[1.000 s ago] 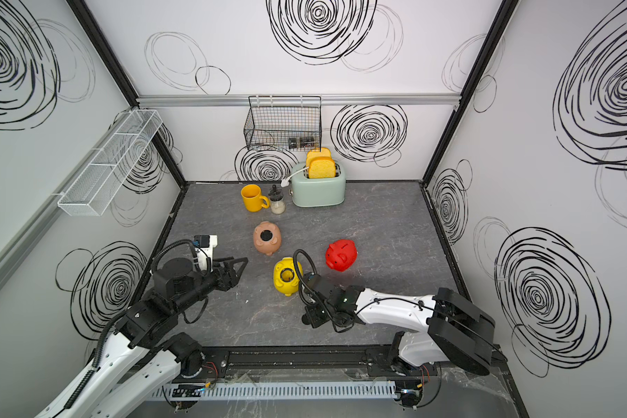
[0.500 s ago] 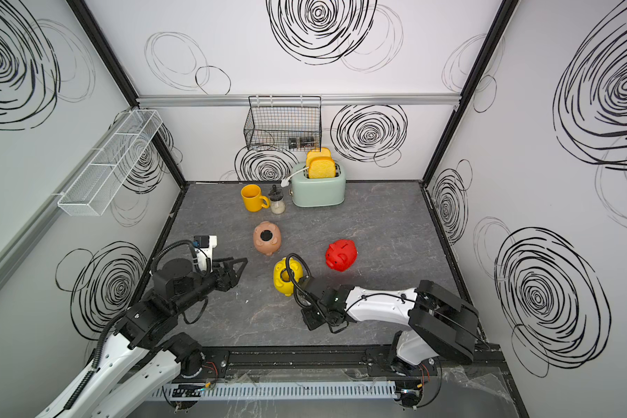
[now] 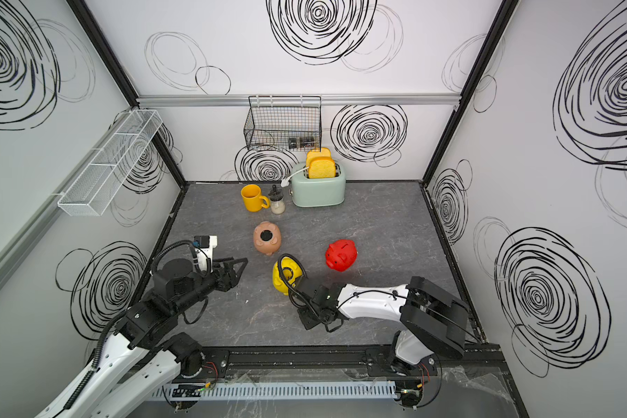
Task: Close piggy banks
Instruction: Pick up the knob at the center of the board.
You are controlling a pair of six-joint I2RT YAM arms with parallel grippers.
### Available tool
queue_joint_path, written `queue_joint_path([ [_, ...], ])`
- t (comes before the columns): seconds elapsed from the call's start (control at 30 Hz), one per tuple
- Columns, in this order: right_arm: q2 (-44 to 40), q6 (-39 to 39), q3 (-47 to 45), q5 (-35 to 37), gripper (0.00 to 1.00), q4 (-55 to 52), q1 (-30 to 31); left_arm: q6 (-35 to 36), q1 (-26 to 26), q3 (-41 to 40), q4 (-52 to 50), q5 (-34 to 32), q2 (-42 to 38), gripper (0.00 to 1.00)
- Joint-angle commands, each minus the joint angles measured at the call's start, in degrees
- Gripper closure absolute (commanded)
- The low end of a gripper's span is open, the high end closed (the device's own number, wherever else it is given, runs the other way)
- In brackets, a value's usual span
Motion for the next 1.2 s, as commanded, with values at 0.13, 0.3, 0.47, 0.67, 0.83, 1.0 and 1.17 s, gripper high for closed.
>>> queue_joint_path([
  [0.13, 2.9, 0.88, 0.21, 4.81, 0.81, -7.4, 2.07, 0.29, -0.46, -0.4, 1.0, -0.41, -0.43, 0.36],
  [0.3, 2.9, 1.26, 0.14, 5.95, 0.83, -8.37, 2.46, 0.27, -0.51, -0.4, 0.95, -0.5, -0.55, 0.36],
  [0.47, 2.52, 1.56, -0.2, 7.1, 0.85, -9.77, 2.64, 0.2, -0.69, -0.4, 0.89, -0.63, -0.57, 0.36],
  [0.67, 1.88, 2.43, -0.55, 9.25, 0.84, -11.67, 2.91, 0.2, -0.86, -0.37, 0.82, -0.96, -0.57, 0.36],
  [0.83, 0.33, 2.78, -1.69, 7.56, 0.83, -9.93, 2.82, 0.11, -1.13, -0.4, 0.77, -1.11, -0.57, 0.36],
  [1.0, 0.05, 3.23, -2.14, 8.17, 0.83, -10.38, 2.56, 0.1, -1.31, -0.4, 0.62, -1.39, -0.55, 0.36],
  [1.17, -0.61, 4.47, -2.4, 9.52, 0.82, -11.82, 1.95, 0.07, -1.49, -0.4, 0.57, -1.41, -0.57, 0.36],
])
